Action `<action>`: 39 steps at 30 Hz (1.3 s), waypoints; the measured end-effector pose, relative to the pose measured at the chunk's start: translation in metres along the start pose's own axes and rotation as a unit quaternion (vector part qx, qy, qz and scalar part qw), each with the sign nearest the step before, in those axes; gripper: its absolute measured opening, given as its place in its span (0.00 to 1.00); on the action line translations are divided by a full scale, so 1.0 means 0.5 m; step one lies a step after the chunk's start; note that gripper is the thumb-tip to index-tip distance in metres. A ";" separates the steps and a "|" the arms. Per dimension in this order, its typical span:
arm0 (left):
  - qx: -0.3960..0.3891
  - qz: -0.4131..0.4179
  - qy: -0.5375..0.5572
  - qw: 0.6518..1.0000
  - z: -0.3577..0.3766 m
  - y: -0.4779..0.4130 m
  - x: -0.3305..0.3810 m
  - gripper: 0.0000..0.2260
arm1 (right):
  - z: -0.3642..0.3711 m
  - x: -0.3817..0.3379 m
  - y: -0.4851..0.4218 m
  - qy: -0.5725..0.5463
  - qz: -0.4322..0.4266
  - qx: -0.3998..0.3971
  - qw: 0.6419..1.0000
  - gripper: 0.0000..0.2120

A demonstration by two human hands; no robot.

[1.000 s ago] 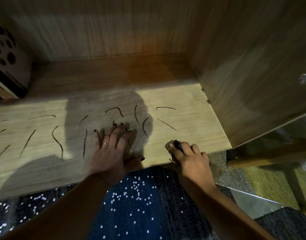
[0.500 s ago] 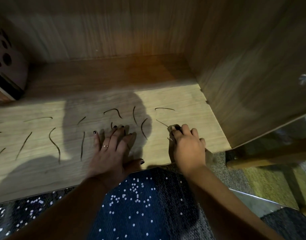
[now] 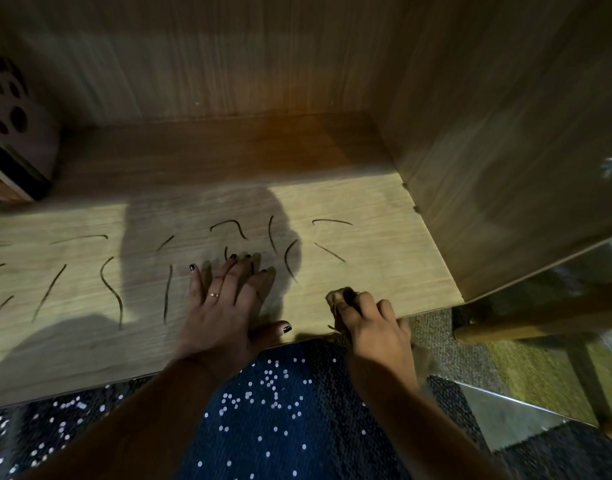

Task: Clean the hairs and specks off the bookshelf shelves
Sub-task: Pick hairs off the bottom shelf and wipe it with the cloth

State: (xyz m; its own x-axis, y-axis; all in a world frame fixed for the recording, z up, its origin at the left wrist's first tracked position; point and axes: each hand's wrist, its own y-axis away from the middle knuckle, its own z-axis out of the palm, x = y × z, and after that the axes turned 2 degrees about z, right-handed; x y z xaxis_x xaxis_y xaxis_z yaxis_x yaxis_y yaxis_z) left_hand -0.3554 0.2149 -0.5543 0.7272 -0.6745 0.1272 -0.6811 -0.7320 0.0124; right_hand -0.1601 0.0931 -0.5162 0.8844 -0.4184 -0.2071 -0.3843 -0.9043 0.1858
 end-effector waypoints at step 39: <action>0.029 -0.007 0.041 0.999 0.001 -0.001 -0.001 0.41 | -0.029 -0.036 -0.159 0.028 0.020 0.044 0.998 0.21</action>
State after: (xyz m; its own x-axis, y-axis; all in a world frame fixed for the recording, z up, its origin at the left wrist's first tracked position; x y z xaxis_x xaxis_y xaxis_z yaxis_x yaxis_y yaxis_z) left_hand -0.3557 0.2155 -0.5548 0.7252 -0.6562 0.2088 -0.6636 -0.7469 -0.0423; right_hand -0.1416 0.1736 -0.5131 0.8808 -0.4505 -0.1459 -0.4386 -0.8923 0.1074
